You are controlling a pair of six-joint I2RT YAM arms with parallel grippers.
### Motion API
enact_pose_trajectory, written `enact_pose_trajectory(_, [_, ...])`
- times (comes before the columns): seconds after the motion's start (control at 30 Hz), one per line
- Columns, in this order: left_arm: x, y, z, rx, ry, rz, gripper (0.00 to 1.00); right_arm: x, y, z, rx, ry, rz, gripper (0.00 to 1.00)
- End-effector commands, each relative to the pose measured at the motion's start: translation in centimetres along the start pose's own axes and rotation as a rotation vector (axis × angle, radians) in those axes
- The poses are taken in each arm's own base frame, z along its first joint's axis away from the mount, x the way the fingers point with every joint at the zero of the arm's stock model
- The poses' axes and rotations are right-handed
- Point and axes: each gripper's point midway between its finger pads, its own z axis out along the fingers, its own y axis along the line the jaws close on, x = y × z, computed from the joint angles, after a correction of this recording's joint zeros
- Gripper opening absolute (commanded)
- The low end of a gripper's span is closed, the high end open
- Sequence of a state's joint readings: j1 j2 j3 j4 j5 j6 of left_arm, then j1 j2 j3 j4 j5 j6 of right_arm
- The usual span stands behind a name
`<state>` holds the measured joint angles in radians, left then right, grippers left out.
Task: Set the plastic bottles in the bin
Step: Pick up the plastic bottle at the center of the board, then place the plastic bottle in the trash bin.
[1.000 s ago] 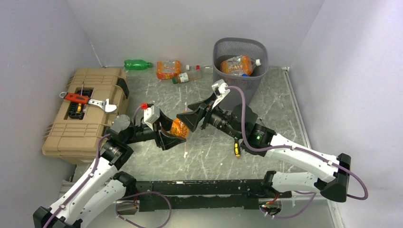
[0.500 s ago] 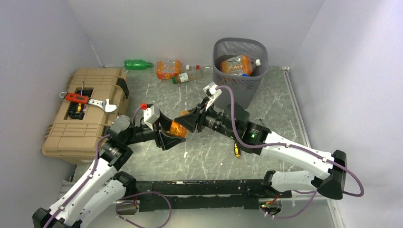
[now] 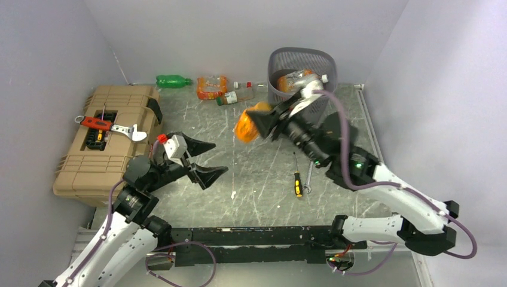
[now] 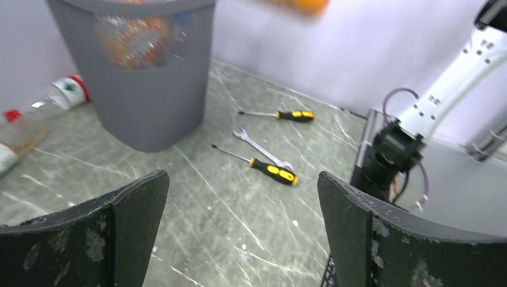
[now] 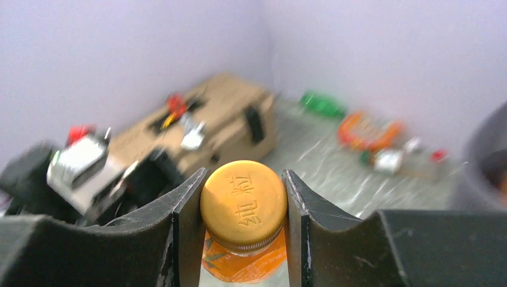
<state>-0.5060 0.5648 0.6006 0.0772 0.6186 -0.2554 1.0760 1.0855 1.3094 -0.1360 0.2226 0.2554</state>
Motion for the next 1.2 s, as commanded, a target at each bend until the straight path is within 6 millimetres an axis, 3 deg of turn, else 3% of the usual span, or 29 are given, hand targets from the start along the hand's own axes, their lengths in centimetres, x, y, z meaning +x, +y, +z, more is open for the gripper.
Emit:
enact_pose_trajectory(0.0, [-1.8, 2.2, -0.9, -0.157, -0.069, 0.072, 0.99, -11.3, -5.9, -4.4, 0.361, -0.249, -0.217, 0.00])
enact_pose_trajectory(0.1, [-1.5, 3.2, -1.0, -0.211, -0.052, 0.071, 0.99, -14.4, -10.2, -5.9, 0.618, -0.309, -0.304, 0.00])
enact_pose_trajectory(0.27, [-1.0, 4.5, -0.7, -0.264, -0.019, 0.055, 1.00, -16.5, -20.5, -6.4, 0.873, -0.322, -0.243, 0.00])
enact_pose_trajectory(0.43, [0.1, 4.6, -0.4, -0.255, 0.028, 0.029, 0.99, -16.0, -25.3, -2.9, 0.843, -0.390, -0.152, 0.00])
enact_pose_trajectory(0.57, [0.1, 4.5, -0.4, -0.252, 0.025, 0.033, 0.99, -13.9, -30.4, 1.8, 0.767, -0.318, -0.022, 0.00])
enact_pose_trajectory(0.67, [0.1, 4.4, -0.5, -0.254, 0.027, 0.037, 0.99, -12.2, -32.7, 4.9, 0.750, -0.238, 0.003, 0.00])
enact_pose_trajectory(0.77, [0.1, 4.4, -0.5, -0.250, 0.035, 0.043, 1.00, -9.0, -34.7, 7.2, 0.740, -0.144, 0.031, 0.00])
enact_pose_trajectory(0.97, [0.3, 4.4, -0.4, -0.249, 0.049, 0.040, 0.99, -3.4, -36.2, 9.6, 0.704, 0.011, 0.112, 0.00])
enact_pose_trajectory(1.17, [0.3, 3.5, 0.0, -0.191, 0.049, 0.032, 0.99, 1.9, -36.9, 9.7, 0.712, 0.220, 0.180, 0.00])
